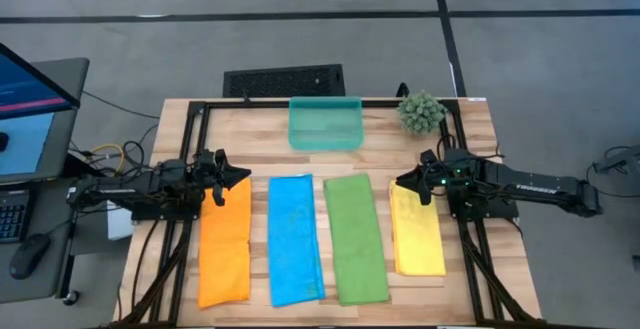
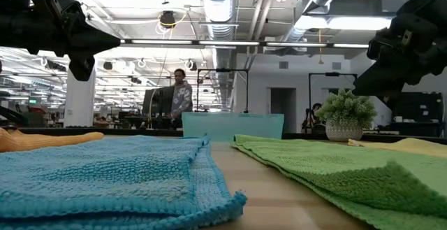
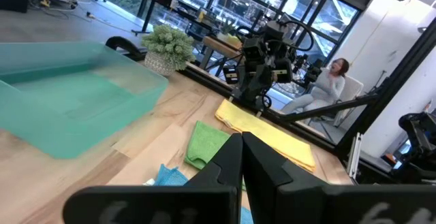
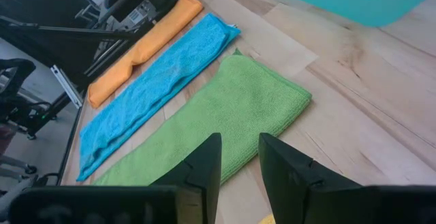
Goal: Roll microfiber towels into tight, uniform cylinder then place into a basket
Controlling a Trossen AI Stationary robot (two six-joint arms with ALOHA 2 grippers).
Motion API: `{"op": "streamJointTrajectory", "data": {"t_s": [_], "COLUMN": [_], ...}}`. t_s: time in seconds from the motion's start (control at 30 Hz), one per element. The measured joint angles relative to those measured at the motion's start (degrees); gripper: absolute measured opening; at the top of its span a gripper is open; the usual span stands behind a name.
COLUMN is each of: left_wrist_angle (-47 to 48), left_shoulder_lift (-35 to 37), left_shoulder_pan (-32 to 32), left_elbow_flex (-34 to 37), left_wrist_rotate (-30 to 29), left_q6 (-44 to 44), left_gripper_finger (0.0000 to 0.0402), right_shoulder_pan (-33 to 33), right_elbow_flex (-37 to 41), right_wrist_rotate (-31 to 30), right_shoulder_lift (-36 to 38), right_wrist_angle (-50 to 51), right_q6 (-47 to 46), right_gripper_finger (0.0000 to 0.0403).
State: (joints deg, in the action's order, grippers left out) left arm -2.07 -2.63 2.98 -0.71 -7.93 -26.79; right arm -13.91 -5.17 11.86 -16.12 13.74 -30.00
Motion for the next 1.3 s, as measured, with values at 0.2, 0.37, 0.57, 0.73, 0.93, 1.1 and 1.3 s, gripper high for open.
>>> {"op": "streamJointTrajectory", "data": {"t_s": [0.2,0.37,0.57,0.73,0.93,1.1,1.3], "left_wrist_angle": [-0.85,-0.80,-0.94,-0.92,-0.60,0.37,0.64], "left_shoulder_lift": [0.01,0.02,0.00,0.01,0.02,0.02,0.00], "left_shoulder_pan": [0.00,0.00,0.00,-0.01,0.00,-0.02,-0.02], "left_elbow_flex": [0.02,0.02,0.02,0.02,0.02,0.02,0.02], "left_wrist_rotate": [-0.06,-0.27,-3.33,-3.24,1.79,5.57,5.70], "left_q6": [0.00,0.20,2.78,2.83,3.29,6.01,5.82], "left_gripper_finger": [0.0000,0.0000,0.0000,0.0000,0.0001,0.0030,0.0109], "right_shoulder_pan": [0.00,0.00,0.01,0.01,0.02,0.02,0.01], "right_elbow_flex": [0.01,0.00,0.00,0.01,0.01,0.00,0.00], "right_wrist_rotate": [0.00,0.00,0.00,0.00,0.00,0.00,0.00], "right_shoulder_lift": [0.00,0.02,0.01,0.00,0.01,0.00,0.01], "right_wrist_angle": [0.00,0.00,0.00,0.00,0.00,0.00,0.00], "right_q6": [-0.01,-0.02,0.00,-0.01,-0.02,0.00,0.00], "right_gripper_finger": [0.0123,0.0123,0.0123,0.0123,0.0123,0.0123,0.0123]}}
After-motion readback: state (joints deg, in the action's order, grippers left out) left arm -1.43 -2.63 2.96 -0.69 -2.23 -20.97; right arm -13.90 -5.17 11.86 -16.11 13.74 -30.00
